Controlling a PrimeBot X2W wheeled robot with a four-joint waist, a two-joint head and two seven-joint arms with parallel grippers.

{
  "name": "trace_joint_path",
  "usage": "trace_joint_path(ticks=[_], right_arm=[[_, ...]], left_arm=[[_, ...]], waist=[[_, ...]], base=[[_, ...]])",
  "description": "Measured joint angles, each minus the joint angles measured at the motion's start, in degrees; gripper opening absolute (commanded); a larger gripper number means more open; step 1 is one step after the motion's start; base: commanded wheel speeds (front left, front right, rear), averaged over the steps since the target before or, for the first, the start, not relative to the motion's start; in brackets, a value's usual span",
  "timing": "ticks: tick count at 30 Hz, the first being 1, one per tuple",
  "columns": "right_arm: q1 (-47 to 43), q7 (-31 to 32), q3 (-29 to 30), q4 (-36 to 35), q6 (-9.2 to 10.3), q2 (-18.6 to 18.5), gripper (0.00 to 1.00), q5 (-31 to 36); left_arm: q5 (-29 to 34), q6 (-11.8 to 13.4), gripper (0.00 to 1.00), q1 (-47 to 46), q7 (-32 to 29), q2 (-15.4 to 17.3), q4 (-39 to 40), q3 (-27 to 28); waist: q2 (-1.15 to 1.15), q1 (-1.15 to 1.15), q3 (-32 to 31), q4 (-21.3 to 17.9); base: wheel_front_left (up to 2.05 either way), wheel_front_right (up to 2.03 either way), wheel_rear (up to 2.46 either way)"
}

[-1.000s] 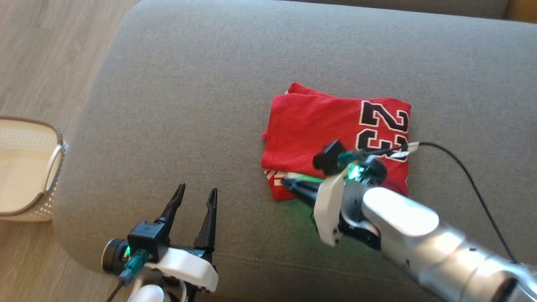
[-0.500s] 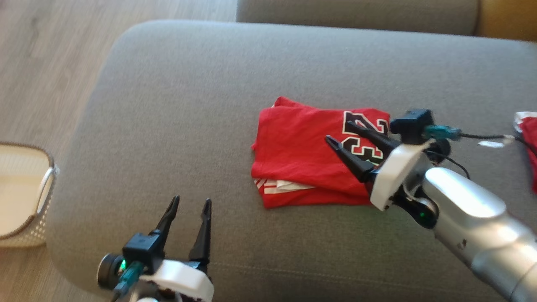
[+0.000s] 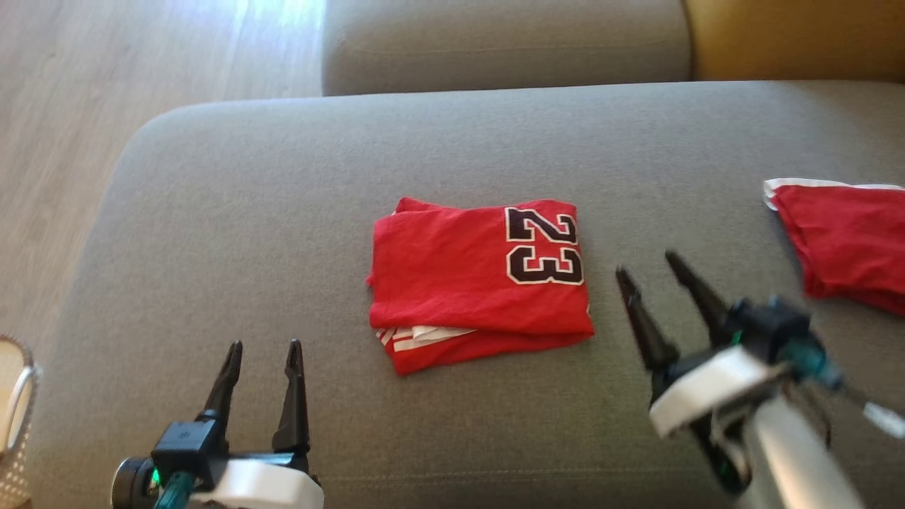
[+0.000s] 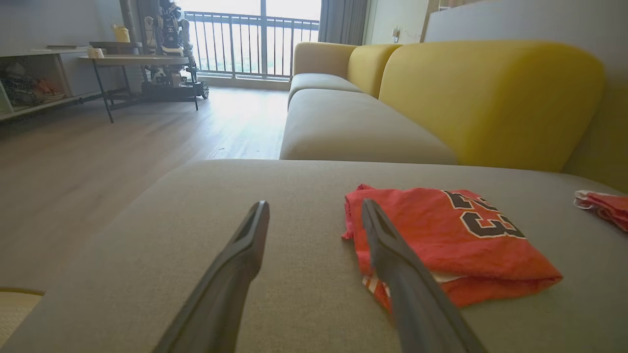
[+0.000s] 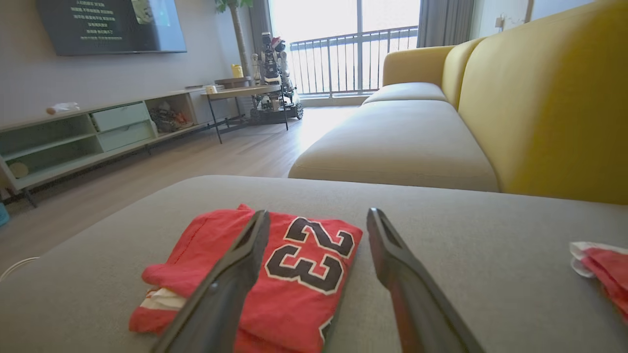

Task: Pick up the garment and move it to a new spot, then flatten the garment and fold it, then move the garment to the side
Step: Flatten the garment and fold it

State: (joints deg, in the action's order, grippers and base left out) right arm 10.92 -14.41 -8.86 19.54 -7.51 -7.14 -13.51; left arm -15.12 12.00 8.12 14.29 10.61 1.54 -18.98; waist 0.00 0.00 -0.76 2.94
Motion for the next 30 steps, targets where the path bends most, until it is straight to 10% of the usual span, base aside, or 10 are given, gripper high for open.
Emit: trace_joint_path(ticks=[8, 30], right_arm=[[-10.4, 0.0, 5.3, -7.7, 0.0, 3.8, 1.0, 9.0], [-20.0, 0.0, 4.6, -12.7, 0.0, 4.4, 1.0, 6.9]], left_arm=[[3.9, -3.7, 1.0, 3.4, 0.0, -3.7, 1.1, 4.3], [10.8, -8.0, 1.0, 10.4, 0.0, -6.5, -0.1, 8.1]], waist=[[0.0, 0.0, -2.2, -0.9], [0.0, 0.0, -7.3, -1.3]], base=[[0.0, 0.0, 0.0], [0.0, 0.0, 0.0]])
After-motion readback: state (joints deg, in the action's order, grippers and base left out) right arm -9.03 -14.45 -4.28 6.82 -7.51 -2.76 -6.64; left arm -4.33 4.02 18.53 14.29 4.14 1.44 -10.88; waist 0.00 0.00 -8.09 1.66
